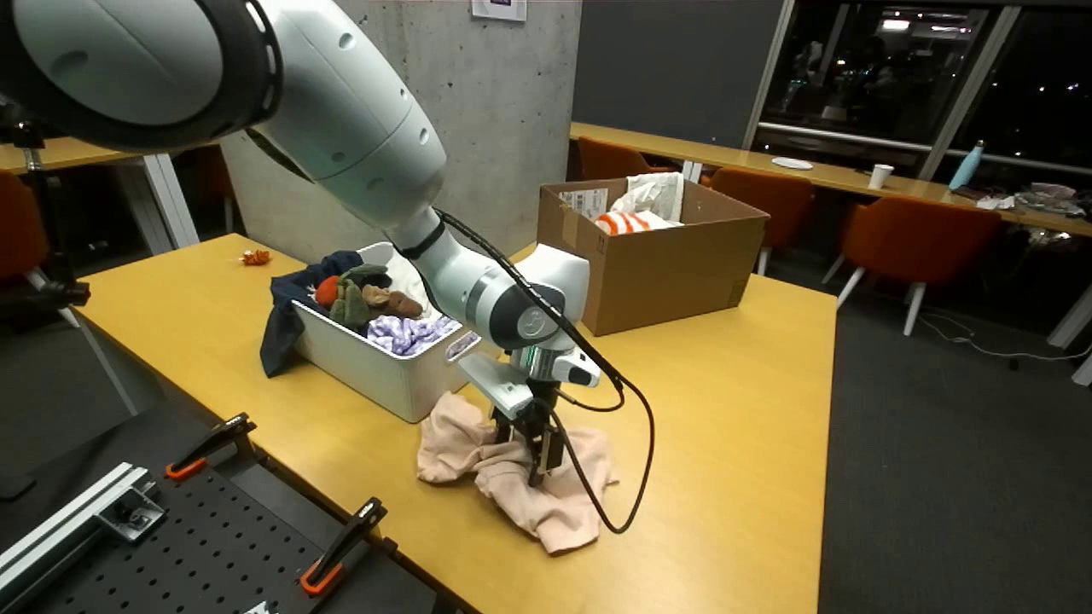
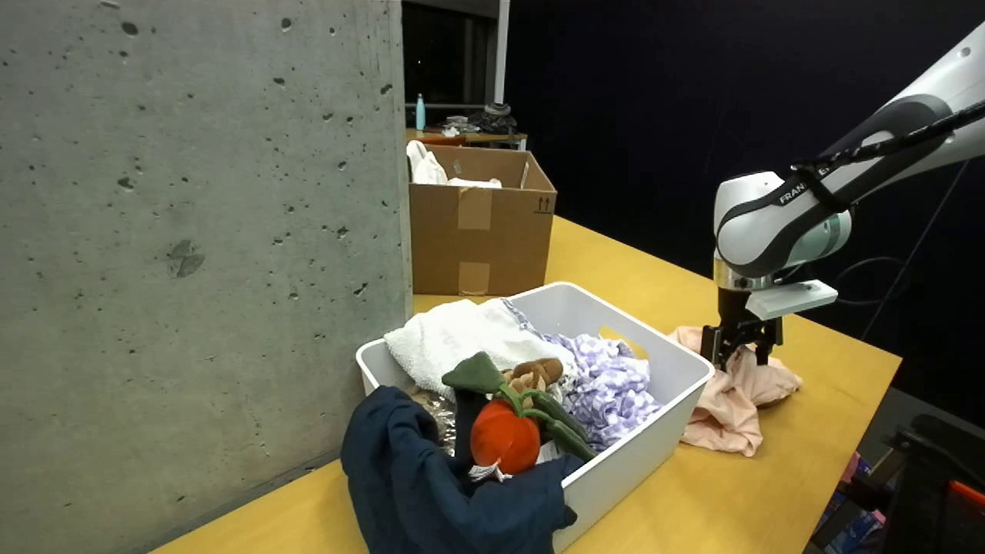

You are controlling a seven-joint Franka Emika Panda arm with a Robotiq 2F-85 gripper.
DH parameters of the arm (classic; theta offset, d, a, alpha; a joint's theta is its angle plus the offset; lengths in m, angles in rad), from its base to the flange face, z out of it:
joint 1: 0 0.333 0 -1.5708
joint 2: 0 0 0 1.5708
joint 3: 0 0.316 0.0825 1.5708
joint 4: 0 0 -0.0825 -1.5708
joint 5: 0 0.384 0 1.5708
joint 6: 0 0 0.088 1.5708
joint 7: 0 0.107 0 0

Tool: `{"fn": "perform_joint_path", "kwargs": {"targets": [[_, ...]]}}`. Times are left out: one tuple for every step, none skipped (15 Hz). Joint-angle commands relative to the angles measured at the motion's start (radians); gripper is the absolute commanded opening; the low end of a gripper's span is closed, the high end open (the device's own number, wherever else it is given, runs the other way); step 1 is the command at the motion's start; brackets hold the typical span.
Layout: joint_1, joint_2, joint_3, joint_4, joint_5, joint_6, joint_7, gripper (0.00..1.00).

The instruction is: Remove the light pink shirt from the white basket and use it to put the pear inside the white basket

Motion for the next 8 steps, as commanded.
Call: {"fn": "perform_joint_path", "kwargs": {"targets": [[0.018,0.027,-0.003,0.031,-0.026,-0.004,0.006,1.0],[0.024,0.023,-0.006,0.023,-0.031,-0.003,0.009,1.0],[0.028,0.017,-0.008,0.014,-0.035,-0.003,0.011,1.0],[0.031,0.011,-0.011,0.006,-0.04,-0.002,0.014,1.0],[0.033,0.007,-0.013,0.002,-0.043,-0.001,0.014,1.0],[0.033,0.006,-0.015,0.0,-0.044,-0.001,0.014,1.0],[0.032,0.008,-0.015,0.003,-0.044,-0.003,0.014,0.75],[0.031,0.011,-0.015,0.006,-0.044,-0.005,0.013,0.74]]}}
